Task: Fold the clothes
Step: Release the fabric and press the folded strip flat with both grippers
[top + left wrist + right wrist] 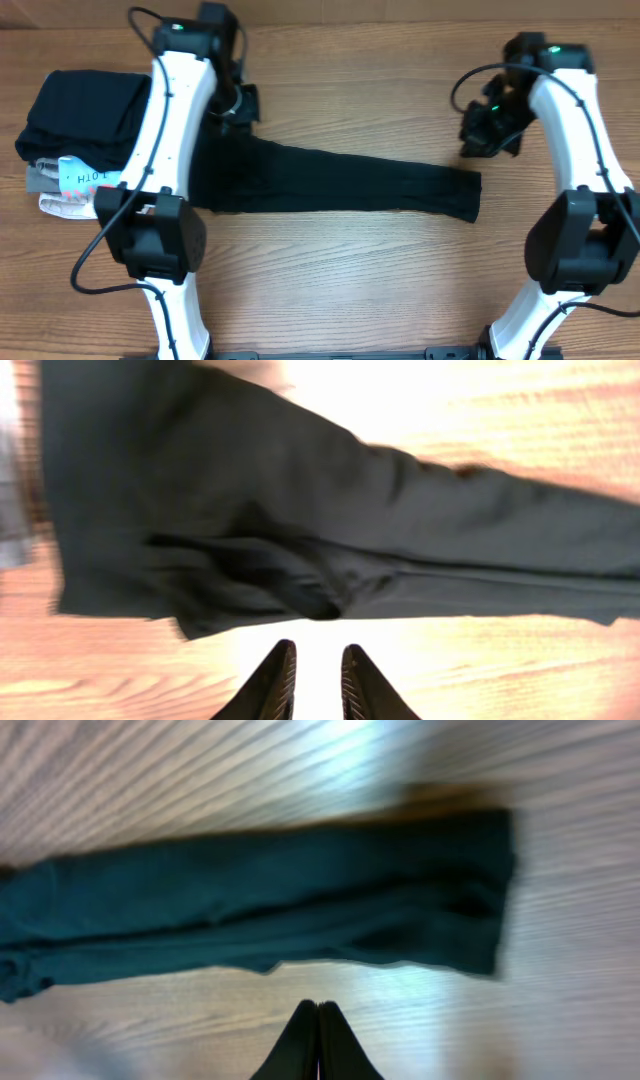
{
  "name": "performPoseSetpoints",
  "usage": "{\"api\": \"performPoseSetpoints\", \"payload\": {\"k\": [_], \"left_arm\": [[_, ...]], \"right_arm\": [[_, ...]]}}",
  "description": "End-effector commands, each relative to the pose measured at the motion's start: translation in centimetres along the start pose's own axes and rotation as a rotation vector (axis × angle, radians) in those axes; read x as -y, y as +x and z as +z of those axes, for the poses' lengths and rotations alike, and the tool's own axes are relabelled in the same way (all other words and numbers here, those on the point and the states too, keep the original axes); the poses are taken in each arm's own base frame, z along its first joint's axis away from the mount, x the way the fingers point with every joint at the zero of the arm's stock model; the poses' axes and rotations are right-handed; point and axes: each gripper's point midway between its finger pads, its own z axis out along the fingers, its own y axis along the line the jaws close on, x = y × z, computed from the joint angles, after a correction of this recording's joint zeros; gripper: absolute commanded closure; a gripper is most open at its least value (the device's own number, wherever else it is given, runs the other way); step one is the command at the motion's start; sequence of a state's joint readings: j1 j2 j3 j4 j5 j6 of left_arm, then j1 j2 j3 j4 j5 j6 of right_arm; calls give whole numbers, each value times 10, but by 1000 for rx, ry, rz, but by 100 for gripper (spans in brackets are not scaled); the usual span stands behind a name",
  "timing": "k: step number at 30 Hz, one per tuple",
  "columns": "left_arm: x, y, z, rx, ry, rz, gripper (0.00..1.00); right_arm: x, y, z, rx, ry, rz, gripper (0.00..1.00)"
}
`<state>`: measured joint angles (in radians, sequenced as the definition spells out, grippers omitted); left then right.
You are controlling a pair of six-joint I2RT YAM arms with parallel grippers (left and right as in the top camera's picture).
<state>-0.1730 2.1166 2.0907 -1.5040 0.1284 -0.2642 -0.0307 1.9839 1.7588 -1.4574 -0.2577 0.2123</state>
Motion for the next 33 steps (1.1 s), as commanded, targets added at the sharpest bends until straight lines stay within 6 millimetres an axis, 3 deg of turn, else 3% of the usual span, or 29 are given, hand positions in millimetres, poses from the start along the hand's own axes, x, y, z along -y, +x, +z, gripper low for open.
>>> {"api": "performPoseSetpoints", "payload": {"k": [1, 6, 12, 15, 23, 33], "left_arm": [[16, 11, 19, -42, 19, 13, 82], [26, 22, 62, -72, 9, 8, 83], [16, 36, 106, -105, -18, 2, 85], [10, 45, 120, -127, -27, -3, 86], [10, 44, 153, -73, -6, -14, 84], [28, 38, 159, -24, 21, 30, 84]], "right_arm": [[-28, 19, 30, -52, -39, -74, 96], [-42, 33, 81, -57, -20, -170, 96], [-14, 28, 117, 13, 99, -90, 96], [-8, 32, 126, 5, 102, -71, 96], [-1, 24, 141, 62, 106, -66, 96], [29, 12, 135, 124, 244, -22, 96]]}}
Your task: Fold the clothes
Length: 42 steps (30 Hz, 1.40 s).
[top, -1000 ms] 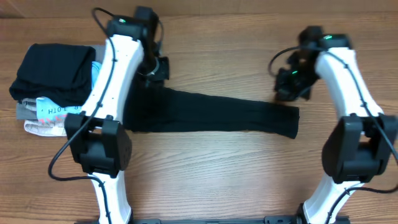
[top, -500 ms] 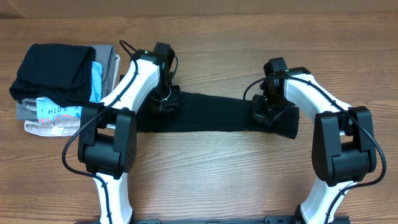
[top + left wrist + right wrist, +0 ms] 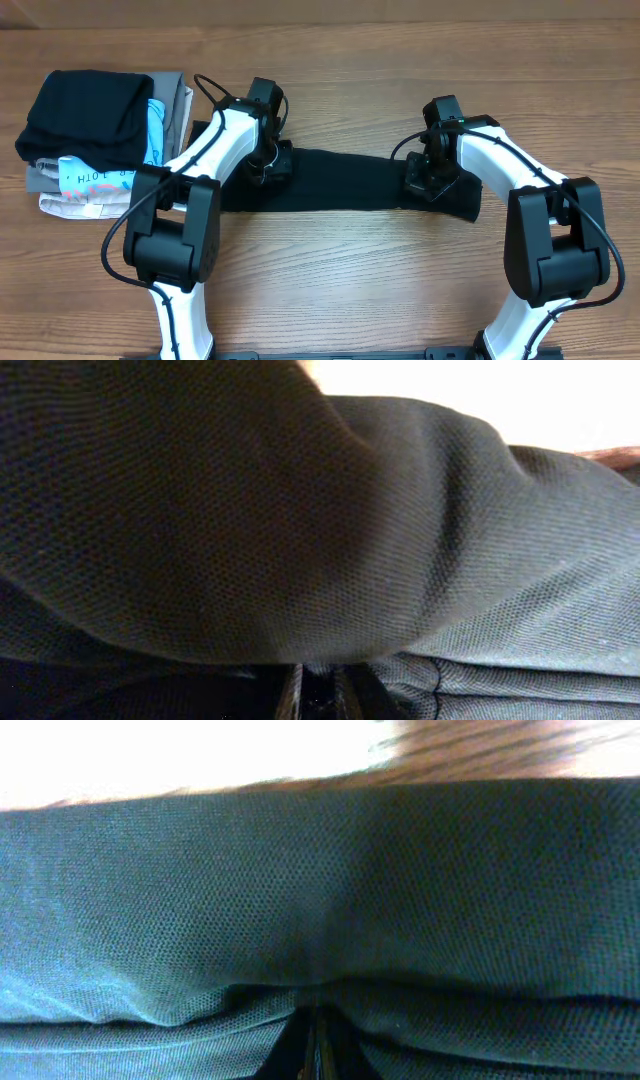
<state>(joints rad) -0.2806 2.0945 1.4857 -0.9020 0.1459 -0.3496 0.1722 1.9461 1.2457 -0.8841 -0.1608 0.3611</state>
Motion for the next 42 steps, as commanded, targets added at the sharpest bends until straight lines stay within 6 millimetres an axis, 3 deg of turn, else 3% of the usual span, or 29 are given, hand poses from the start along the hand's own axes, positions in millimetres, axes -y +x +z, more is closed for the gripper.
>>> {"api": "performPoseSetpoints", "payload": {"k": [1, 10, 13, 17, 22, 28, 33, 36, 39, 42], "left_arm": [[9, 8, 14, -15, 1, 10, 84], [12, 3, 5, -12, 1, 29, 91], [16, -8, -14, 6, 0, 60, 93], [25, -24, -59, 58, -4, 69, 94], [36, -34, -98, 124, 19, 79, 92], [25, -26, -93, 81, 2, 58, 88], [26, -25, -88, 78, 3, 57, 88], [31, -25, -83, 86, 9, 40, 87], [35, -25, -71, 95, 19, 10, 87], [38, -22, -51, 98, 36, -7, 90]], "right_arm": [[46, -9, 11, 38, 177, 52, 96], [73, -19, 5, 48, 181, 107, 96], [74, -21, 4, 53, 179, 110, 96], [69, -28, -3, 62, 167, 104, 96], [48, -36, -28, 39, 99, 67, 92], [27, -42, -74, 16, 52, 66, 84], [-30, -28, -94, -64, -253, -67, 78], [-47, -20, -94, -92, -327, -102, 78], [-54, -17, -85, -86, -310, -137, 94], [-57, -15, -66, -60, -264, -181, 96]]}}
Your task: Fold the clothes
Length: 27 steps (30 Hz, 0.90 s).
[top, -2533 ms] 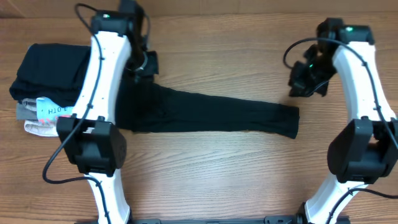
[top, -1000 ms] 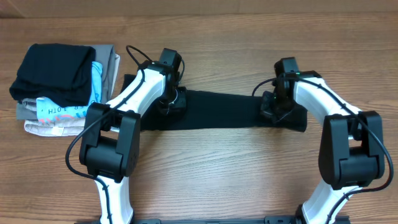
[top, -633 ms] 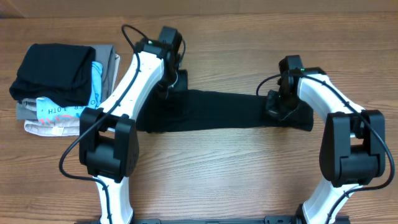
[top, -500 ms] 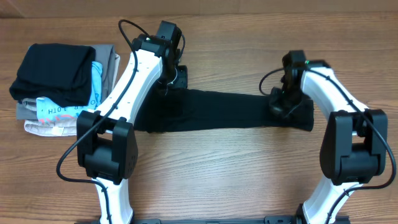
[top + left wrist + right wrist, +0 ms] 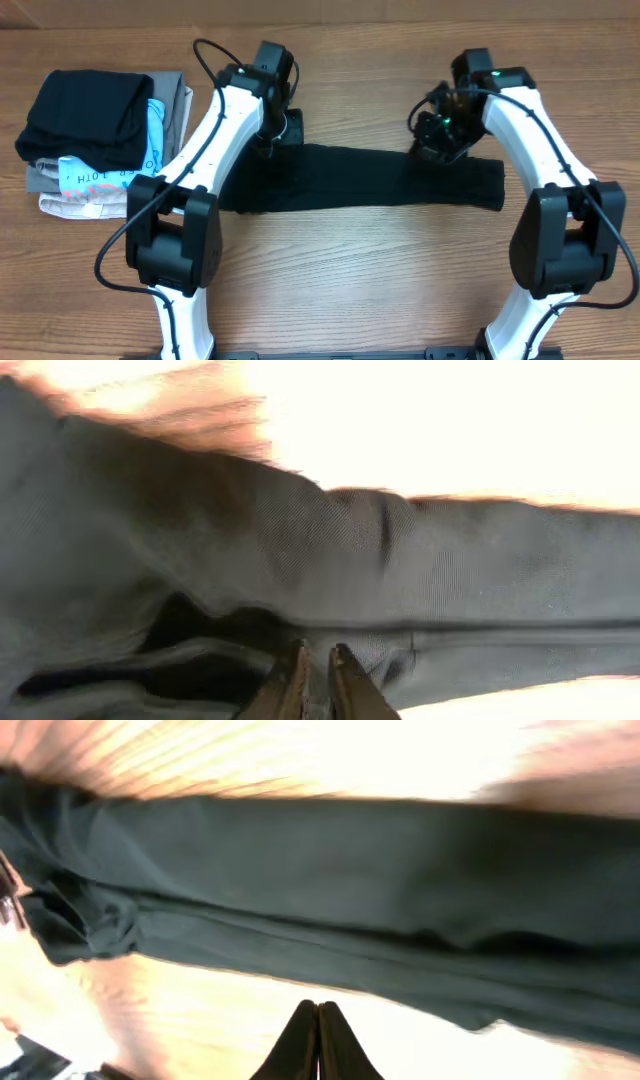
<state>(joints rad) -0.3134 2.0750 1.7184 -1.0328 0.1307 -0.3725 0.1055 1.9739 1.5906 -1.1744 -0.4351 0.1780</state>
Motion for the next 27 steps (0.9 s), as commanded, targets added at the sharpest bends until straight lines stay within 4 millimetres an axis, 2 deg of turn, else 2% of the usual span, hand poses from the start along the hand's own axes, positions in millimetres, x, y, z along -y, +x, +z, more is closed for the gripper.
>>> {"api": "performPoseSetpoints", "payload": {"k": [1, 4, 8, 17, 20, 27], "left_arm": [[5, 14, 15, -14, 11, -31, 91], [8, 17, 26, -9, 32, -22, 91], [6, 17, 32, 2, 26, -20, 90], [1, 17, 33, 8, -1, -20, 90], [0, 19, 33, -1, -5, -21, 89], [0, 19, 33, -2, -7, -22, 88]], "right_arm": [[-1, 7, 24, -9, 33, -56, 96], [9, 3, 41, 31, 84, -39, 96], [13, 4, 61, 55, 74, -61, 96], [20, -4, 81, 125, 51, -94, 96], [23, 5, 80, 88, 63, -77, 96], [33, 45, 69, -89, 123, 4, 96]]}}
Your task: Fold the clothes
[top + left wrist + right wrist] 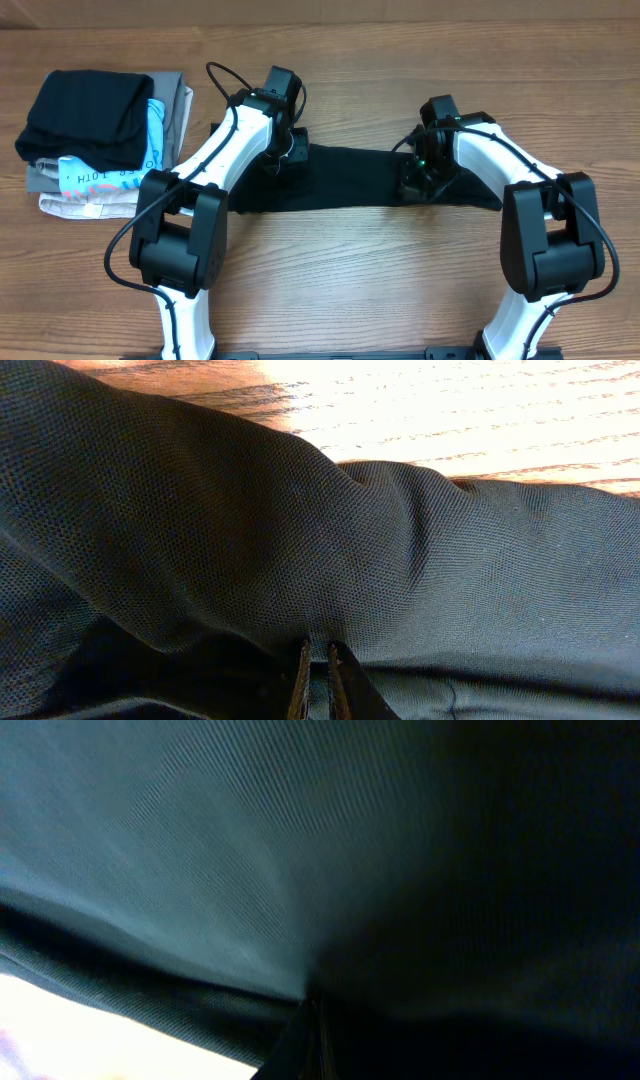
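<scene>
A long black garment [350, 180] lies flat across the middle of the wooden table [350, 290]. My left gripper [283, 160] is low on its left part near the far edge. In the left wrist view the left gripper [317, 652] is shut on a thin fold of the knit cloth [250, 530]. My right gripper [412, 188] is down on the garment's right part. In the right wrist view the right gripper [318, 1005] has its fingers together and pressed onto the dark cloth [200, 850]. No cloth shows between them.
A stack of folded clothes [90, 130], black on top with grey, blue and white beneath, sits at the far left. Both white arms reach in from the near edge. Bare wood lies in front of and behind the garment.
Both grippers were higher, at the garment's far edge. Now both are lower on the cloth, the right one nearer the front edge. The garment lies about where it did.
At first both grippers hung above the garment, which slanted from left to right. Then both were down on it and it lay straighter. Then they stood at its far edge, the right end further right. Now both are on the cloth again.
</scene>
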{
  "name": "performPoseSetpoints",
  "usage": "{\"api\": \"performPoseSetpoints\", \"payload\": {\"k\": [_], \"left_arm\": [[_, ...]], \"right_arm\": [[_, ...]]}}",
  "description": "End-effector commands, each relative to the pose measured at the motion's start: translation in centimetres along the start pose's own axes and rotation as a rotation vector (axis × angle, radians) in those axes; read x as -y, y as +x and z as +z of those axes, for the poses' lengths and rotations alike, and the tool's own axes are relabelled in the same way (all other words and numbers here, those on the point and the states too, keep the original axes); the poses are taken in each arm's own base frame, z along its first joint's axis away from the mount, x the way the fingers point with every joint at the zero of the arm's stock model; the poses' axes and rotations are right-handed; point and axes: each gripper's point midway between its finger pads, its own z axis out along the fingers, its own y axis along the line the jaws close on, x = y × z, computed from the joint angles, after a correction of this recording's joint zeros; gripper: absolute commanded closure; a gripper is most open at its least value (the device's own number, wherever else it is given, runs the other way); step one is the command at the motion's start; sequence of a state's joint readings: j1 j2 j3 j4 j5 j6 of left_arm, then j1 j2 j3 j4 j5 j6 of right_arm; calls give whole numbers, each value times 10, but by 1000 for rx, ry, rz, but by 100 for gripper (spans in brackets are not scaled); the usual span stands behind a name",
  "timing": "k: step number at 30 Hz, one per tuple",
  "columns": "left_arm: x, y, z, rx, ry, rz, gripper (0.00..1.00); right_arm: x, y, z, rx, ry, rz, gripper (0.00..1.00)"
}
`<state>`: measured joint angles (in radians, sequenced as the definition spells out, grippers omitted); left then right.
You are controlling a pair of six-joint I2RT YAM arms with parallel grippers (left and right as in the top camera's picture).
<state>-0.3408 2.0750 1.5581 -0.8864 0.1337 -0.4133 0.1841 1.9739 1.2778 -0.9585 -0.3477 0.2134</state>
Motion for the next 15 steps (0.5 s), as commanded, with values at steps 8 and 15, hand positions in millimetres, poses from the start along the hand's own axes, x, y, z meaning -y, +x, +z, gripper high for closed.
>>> {"api": "performPoseSetpoints", "payload": {"k": [8, 15], "left_arm": [[0, -1, -6, 17, -7, 13, 89], [-1, -2, -6, 21, -11, 20, 88]], "right_arm": [[12, 5, -8, -24, 85, 47, 96], [19, 8, -32, -27, 158, 75, 96]]}}
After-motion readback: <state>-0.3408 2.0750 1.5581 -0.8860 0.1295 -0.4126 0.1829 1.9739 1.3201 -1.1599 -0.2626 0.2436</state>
